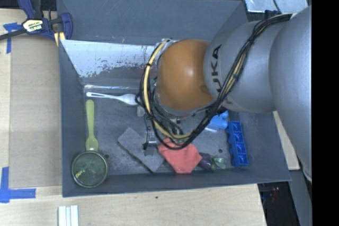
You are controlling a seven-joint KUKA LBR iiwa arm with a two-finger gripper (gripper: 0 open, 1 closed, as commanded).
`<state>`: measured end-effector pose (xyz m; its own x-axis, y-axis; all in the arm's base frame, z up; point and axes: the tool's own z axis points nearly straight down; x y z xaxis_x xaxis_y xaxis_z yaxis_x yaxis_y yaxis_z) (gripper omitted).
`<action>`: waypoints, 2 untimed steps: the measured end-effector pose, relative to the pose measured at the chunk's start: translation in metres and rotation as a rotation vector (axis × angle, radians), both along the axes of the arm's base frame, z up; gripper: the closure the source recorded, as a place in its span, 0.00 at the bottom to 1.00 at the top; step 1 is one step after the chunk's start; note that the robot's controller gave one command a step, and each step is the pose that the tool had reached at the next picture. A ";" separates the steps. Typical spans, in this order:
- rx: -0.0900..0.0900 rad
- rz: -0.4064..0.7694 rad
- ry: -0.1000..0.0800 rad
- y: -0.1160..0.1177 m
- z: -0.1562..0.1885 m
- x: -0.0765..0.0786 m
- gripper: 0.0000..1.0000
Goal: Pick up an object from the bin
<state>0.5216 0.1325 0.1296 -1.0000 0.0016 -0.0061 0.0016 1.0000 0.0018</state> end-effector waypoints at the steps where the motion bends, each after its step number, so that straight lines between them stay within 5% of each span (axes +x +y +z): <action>1: 0.001 -0.018 -0.004 0.011 0.000 -0.021 0.00; 2: 0.000 -0.050 0.002 0.013 -0.010 -0.028 0.00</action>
Offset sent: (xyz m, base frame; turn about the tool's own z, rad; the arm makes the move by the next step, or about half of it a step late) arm -0.0324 0.0138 -0.0213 0.0654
